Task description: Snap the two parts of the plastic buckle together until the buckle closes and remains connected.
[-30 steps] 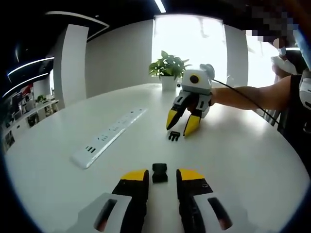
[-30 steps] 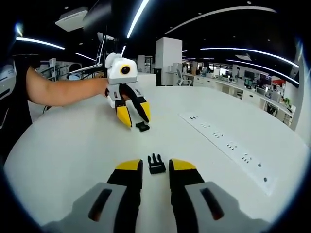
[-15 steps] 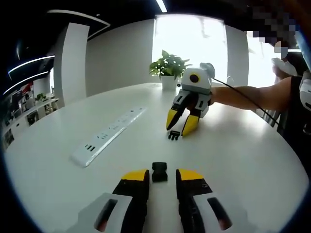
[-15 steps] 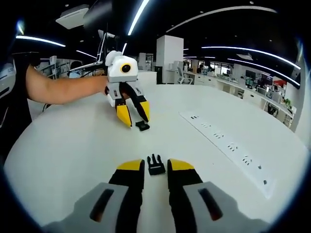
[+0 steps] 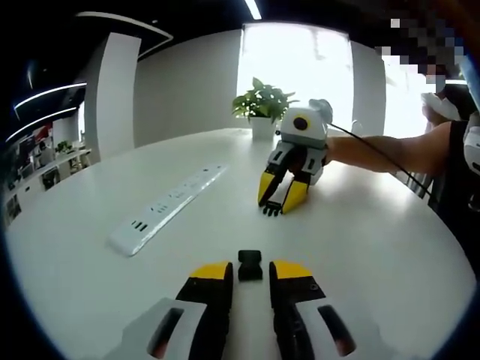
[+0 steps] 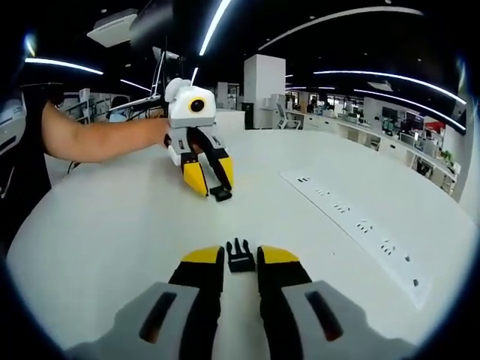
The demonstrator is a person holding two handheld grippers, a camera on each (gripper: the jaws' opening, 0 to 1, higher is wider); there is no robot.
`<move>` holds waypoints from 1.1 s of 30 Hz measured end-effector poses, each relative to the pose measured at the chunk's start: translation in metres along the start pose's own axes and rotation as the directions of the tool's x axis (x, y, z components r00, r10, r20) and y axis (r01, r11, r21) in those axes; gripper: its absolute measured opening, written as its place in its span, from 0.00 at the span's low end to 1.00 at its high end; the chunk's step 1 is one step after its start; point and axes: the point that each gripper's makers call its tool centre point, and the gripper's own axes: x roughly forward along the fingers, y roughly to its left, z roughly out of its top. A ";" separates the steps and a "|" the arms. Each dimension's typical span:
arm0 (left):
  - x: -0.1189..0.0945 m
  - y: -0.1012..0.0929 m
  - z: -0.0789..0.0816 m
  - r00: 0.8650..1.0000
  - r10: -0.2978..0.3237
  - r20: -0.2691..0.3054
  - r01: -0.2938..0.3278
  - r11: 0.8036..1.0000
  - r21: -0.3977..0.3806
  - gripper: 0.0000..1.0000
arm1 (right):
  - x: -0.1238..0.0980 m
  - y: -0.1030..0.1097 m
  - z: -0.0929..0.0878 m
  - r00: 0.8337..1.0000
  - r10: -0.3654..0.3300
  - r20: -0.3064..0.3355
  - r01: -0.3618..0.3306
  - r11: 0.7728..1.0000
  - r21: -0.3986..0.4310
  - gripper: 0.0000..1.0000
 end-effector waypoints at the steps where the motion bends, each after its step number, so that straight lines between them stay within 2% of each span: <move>1: 0.000 0.000 0.000 1.000 0.000 0.000 0.000 1.000 0.000 0.19 | 0.000 0.000 0.000 1.000 0.000 0.000 0.000 1.000 0.001 0.17; 10: 0.001 0.000 0.000 1.000 -0.003 0.009 0.003 1.000 0.005 0.17 | 0.000 0.000 0.000 1.000 0.002 0.001 -0.002 1.000 0.009 0.17; 16: 0.001 0.000 -0.001 1.000 0.007 -0.008 -0.007 0.999 0.052 0.13 | -0.001 0.002 -0.001 1.000 0.005 -0.001 -0.005 1.000 0.004 0.14; 24: 0.001 0.000 -0.003 1.000 -0.003 0.030 0.002 1.000 0.025 0.12 | -0.002 0.000 -0.002 1.000 0.002 0.012 -0.002 1.000 -0.011 0.13; 33: 0.000 -0.002 -0.002 0.999 -0.005 0.041 0.004 1.000 0.022 0.12 | 0.000 -0.001 -0.003 1.000 0.003 0.014 -0.002 1.000 -0.008 0.12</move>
